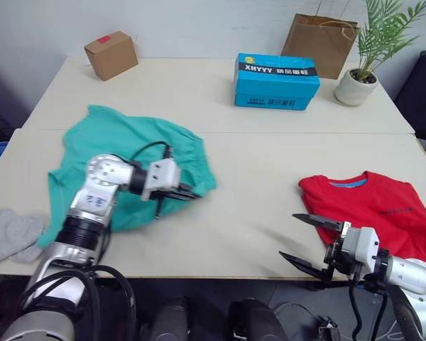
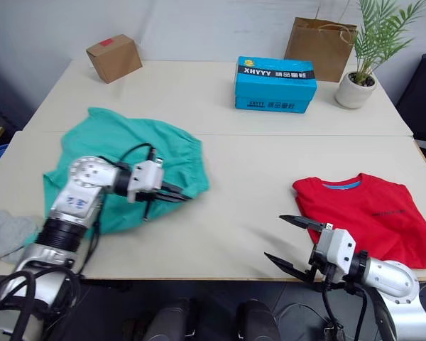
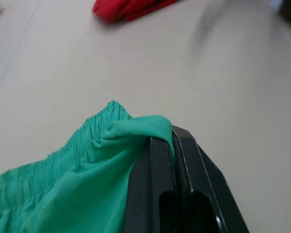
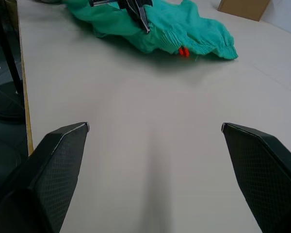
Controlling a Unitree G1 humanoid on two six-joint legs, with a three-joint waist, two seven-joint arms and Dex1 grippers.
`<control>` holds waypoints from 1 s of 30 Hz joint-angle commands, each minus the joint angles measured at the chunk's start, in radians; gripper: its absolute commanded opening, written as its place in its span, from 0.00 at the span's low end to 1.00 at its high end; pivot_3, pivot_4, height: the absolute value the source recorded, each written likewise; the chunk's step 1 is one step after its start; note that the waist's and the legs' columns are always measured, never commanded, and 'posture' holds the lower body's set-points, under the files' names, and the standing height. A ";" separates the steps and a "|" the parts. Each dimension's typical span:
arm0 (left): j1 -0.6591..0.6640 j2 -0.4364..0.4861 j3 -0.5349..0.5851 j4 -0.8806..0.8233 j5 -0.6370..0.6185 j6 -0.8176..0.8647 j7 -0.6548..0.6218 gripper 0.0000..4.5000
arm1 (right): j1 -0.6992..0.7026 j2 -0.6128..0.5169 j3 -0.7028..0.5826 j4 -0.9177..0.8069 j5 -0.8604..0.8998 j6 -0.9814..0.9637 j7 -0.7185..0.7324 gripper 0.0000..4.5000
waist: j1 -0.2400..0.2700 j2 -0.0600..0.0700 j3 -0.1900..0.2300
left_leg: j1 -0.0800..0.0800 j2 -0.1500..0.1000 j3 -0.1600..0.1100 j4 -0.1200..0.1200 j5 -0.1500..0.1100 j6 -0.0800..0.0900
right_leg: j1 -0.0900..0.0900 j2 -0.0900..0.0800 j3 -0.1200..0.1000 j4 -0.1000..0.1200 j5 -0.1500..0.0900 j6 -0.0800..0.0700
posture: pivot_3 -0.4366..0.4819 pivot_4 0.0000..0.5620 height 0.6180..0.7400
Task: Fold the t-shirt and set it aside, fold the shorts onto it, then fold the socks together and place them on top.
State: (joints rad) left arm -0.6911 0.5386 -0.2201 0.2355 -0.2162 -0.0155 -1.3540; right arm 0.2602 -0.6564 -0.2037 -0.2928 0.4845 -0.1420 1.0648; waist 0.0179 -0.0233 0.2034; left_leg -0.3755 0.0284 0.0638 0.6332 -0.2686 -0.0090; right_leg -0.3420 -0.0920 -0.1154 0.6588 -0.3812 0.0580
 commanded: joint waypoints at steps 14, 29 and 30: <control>0.205 -0.013 0.035 -0.371 -0.184 0.407 0.064 0.39 | -0.010 -0.096 0.008 -0.065 0.012 0.069 0.095 1.00 | -0.004 0.001 0.001 | 0.002 0.001 0.000 0.000 0.000 0.003 | 0.001 0.003 0.007 0.000 0.000 -0.001 | 0.48 0.27 1.00; 0.848 0.347 0.671 -0.619 -0.236 0.387 0.097 0.99 | -0.321 -0.061 0.212 0.057 -0.124 0.045 0.133 1.00 | -0.028 0.003 0.006 | 0.004 0.003 0.001 -0.004 -0.002 0.000 | -0.001 0.003 0.007 -0.003 0.000 -0.001 | 0.48 0.27 1.00; 0.893 0.341 0.700 -0.633 -0.242 0.380 0.104 0.99 | -0.335 -0.054 0.229 0.066 -0.136 0.034 0.138 1.00 | -0.026 0.003 0.006 | 0.003 0.003 0.001 -0.004 -0.002 0.001 | 0.000 0.002 0.007 -0.004 0.000 -0.001 | 0.48 0.27 1.00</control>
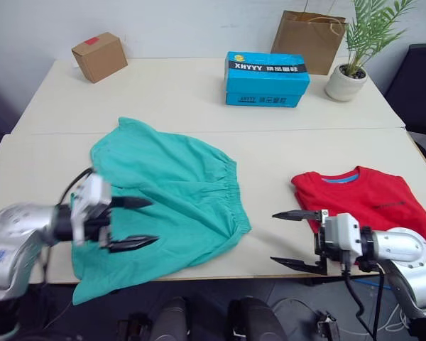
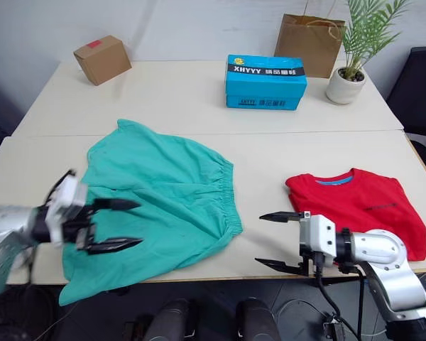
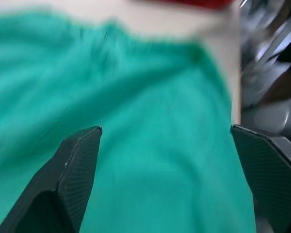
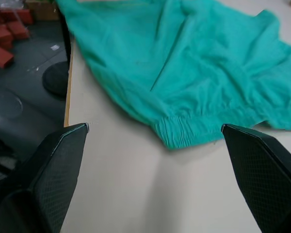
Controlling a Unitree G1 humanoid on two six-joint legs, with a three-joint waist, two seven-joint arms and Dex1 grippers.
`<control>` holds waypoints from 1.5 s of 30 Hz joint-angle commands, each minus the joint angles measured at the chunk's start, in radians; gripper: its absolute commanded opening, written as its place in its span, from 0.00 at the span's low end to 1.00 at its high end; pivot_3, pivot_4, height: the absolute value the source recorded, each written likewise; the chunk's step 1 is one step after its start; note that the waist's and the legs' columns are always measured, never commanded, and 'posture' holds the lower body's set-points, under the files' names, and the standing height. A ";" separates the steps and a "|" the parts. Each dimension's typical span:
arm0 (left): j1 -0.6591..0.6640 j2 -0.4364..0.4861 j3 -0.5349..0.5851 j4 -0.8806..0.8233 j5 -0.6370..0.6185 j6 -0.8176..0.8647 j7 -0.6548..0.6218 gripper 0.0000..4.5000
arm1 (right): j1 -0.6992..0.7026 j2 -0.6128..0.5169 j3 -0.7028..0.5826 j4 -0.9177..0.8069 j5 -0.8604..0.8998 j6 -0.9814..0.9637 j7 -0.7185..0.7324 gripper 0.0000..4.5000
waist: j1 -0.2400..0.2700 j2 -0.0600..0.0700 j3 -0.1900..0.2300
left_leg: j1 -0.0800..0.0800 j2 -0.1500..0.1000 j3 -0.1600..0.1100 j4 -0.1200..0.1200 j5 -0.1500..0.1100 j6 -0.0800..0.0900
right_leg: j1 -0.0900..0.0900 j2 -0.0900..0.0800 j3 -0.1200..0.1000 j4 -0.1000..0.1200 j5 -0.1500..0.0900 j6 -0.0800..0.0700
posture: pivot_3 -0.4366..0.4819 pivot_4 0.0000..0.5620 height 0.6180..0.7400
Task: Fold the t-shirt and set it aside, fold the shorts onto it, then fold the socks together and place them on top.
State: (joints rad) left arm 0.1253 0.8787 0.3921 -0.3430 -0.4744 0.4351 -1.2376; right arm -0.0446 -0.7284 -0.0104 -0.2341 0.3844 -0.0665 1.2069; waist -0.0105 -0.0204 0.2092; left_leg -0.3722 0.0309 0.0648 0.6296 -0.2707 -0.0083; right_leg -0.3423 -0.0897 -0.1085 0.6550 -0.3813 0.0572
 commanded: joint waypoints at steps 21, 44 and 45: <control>0.389 -0.100 0.117 0.073 0.167 -0.372 0.091 0.36 | -0.394 0.186 0.257 0.402 -0.270 -0.210 -0.029 0.25 | -0.001 0.000 0.002 | -0.004 -0.001 0.001 0.001 -0.006 0.010 | -0.002 -0.003 -0.002 -0.003 0.003 0.001 | 0.48 0.27 1.00; 0.531 0.124 0.353 -0.177 -0.276 0.228 -0.133 0.01 | -0.054 -0.200 0.067 0.030 0.173 0.152 0.307 0.00 | 0.003 0.002 0.006 | -0.005 -0.001 0.001 0.000 -0.008 0.010 | 0.001 -0.004 -0.003 -0.012 0.002 0.001 | 0.48 0.27 1.00; 0.491 0.139 0.356 -0.159 -0.293 0.251 -0.116 0.01 | -0.053 -0.201 0.047 0.011 0.197 0.200 0.274 0.00 | 0.006 0.003 0.007 | -0.005 -0.001 0.001 0.000 -0.008 0.010 | 0.000 -0.004 -0.003 -0.012 0.002 0.001 | 0.48 0.27 1.00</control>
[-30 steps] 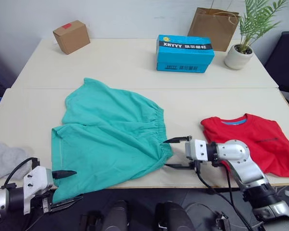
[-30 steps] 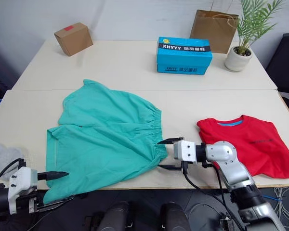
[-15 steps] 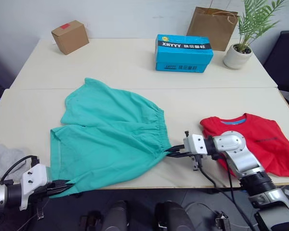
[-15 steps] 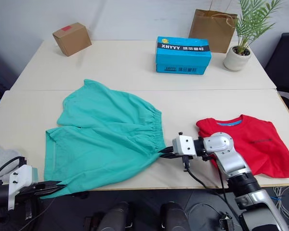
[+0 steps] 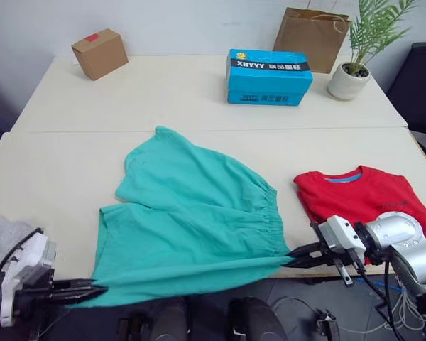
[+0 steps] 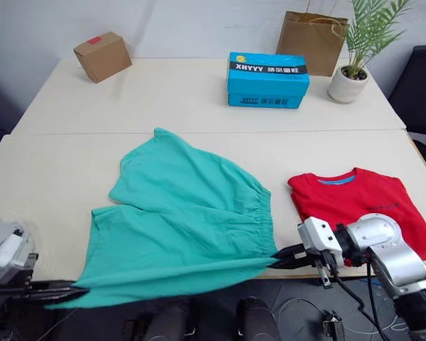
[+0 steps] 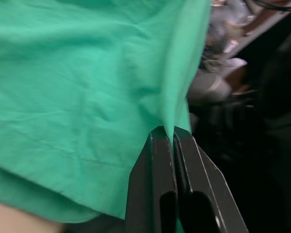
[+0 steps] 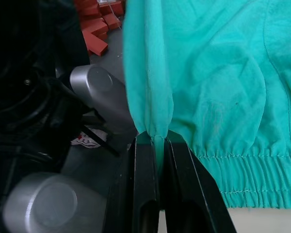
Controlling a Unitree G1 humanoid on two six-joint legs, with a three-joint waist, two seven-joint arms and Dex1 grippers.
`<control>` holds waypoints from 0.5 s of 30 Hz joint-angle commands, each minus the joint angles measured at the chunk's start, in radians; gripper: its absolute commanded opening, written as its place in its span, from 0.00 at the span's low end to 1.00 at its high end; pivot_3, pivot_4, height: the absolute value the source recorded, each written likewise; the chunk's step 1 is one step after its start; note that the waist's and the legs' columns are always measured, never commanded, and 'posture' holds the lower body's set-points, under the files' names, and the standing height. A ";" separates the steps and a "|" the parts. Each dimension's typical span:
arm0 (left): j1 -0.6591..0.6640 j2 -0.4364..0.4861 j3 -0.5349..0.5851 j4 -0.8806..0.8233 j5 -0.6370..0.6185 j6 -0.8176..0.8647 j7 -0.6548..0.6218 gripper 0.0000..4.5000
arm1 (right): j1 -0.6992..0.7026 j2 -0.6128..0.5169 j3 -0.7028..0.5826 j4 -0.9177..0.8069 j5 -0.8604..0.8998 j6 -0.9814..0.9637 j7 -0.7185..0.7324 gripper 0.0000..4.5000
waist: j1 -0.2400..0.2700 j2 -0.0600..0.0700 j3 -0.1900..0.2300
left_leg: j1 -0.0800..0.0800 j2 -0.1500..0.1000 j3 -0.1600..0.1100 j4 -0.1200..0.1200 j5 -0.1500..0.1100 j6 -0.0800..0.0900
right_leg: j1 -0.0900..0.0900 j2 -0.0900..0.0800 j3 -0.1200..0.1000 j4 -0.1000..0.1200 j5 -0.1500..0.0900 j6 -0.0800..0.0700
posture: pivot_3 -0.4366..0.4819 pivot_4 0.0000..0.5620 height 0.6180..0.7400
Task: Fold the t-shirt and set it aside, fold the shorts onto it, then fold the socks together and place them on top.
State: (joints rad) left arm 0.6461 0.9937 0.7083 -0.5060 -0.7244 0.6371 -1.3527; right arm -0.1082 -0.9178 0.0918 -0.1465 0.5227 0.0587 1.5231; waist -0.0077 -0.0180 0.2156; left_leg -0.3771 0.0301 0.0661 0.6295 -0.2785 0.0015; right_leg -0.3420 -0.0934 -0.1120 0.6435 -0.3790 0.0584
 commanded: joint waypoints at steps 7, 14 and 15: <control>-0.487 0.101 -0.085 0.172 -0.072 0.050 0.128 0.01 | -0.132 0.035 -0.135 -0.079 0.183 0.316 -0.204 0.00 | 0.015 0.003 0.002 | -0.001 0.000 -0.001 0.001 0.002 -0.002 | -0.001 0.000 0.000 0.001 0.001 -0.004 | 0.48 0.27 1.00; -1.136 0.025 -0.437 0.541 0.163 -0.140 0.239 0.01 | -0.345 0.096 -0.152 0.050 0.193 0.535 -0.386 0.00 | 0.017 0.002 0.001 | -0.014 -0.001 0.002 0.002 0.011 -0.005 | -0.017 0.000 0.000 0.007 0.011 0.003 | 0.48 0.27 1.00; -1.213 -0.001 -0.481 0.597 0.202 -0.174 0.249 0.01 | -0.362 0.107 -0.151 0.070 0.179 0.545 -0.409 0.00 | 0.017 0.001 0.001 | -0.015 -0.002 0.003 0.001 0.011 -0.005 | -0.017 0.001 0.000 0.010 0.011 0.004 | 0.48 0.27 1.00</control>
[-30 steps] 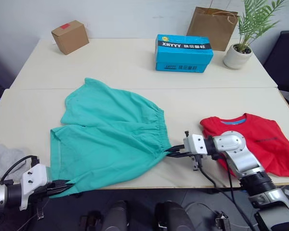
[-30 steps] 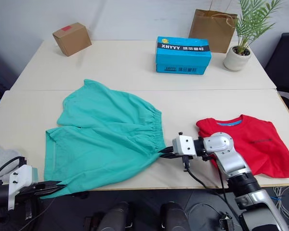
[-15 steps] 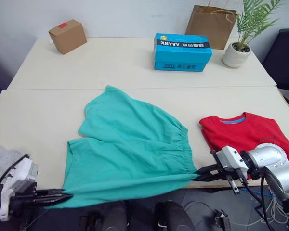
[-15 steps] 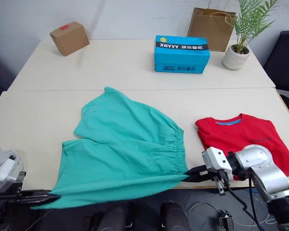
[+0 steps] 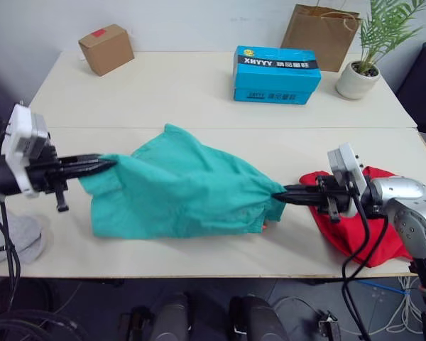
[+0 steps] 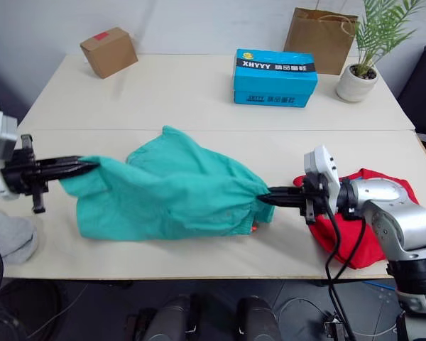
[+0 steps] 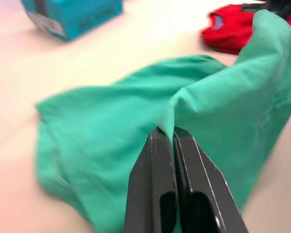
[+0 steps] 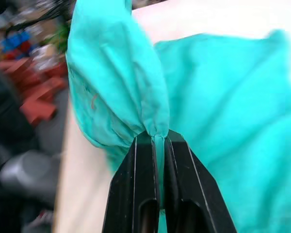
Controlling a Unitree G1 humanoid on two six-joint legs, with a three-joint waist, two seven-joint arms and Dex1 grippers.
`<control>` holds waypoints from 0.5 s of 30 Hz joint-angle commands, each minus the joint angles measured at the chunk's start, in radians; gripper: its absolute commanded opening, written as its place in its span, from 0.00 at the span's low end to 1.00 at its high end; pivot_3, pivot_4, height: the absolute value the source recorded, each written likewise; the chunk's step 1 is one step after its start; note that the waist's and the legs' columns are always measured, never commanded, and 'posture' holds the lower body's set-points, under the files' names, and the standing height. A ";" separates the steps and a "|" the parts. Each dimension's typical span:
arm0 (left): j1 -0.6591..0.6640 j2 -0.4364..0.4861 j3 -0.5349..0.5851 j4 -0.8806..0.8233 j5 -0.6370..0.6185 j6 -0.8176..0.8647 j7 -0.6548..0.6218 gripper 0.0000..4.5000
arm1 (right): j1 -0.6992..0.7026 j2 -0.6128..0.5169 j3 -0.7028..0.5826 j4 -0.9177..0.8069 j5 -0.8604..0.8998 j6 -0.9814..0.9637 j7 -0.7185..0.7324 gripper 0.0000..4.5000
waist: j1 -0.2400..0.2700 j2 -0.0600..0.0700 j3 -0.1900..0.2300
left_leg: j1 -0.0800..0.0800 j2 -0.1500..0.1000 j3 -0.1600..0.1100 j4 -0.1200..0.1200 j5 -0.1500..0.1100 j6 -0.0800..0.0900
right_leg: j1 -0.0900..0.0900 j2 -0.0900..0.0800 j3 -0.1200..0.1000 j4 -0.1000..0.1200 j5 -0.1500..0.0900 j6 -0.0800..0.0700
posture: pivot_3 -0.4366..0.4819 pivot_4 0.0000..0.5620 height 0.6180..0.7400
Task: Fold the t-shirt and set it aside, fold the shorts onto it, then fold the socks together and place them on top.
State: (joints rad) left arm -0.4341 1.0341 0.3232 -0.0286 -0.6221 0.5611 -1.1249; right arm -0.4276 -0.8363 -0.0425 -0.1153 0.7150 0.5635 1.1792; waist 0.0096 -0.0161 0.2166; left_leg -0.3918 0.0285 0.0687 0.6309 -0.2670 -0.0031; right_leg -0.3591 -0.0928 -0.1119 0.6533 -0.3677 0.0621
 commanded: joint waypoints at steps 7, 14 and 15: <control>-0.442 -0.196 -0.286 0.465 0.315 -0.336 0.029 0.01 | -0.051 0.074 -0.019 0.070 -0.096 0.087 -0.197 0.00 | 0.003 -0.002 0.000 | -0.021 0.000 0.001 0.013 -0.001 0.002 | -0.017 0.002 -0.003 0.005 0.001 0.002 | 0.48 0.27 1.00; -0.679 -0.391 -0.350 0.940 0.511 -0.708 0.181 0.01 | 0.040 0.176 -0.051 -0.022 -0.143 0.132 -0.420 0.00 | 0.014 -0.003 0.000 | -0.021 -0.001 0.003 0.021 0.004 0.006 | -0.016 0.000 0.000 0.007 0.003 0.004 | 0.48 0.27 1.00; -0.703 -0.404 -0.357 0.992 0.534 -0.745 0.196 0.01 | 0.050 0.185 -0.051 -0.033 -0.151 0.135 -0.441 0.00 | 0.013 -0.003 0.000 | -0.021 -0.002 0.003 0.022 0.004 0.006 | -0.016 0.000 0.001 0.008 0.003 0.004 | 0.48 0.27 1.00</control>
State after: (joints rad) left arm -1.0891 0.6251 -0.0367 0.9119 -0.1209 -0.1083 -0.9629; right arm -0.3784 -0.6521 -0.0565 -0.0996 0.5720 0.6993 0.7742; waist 0.0231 -0.0189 0.2166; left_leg -0.4130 0.0267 0.0721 0.6527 -0.2625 0.0034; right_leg -0.3757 -0.0935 -0.1108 0.6610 -0.3645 0.0666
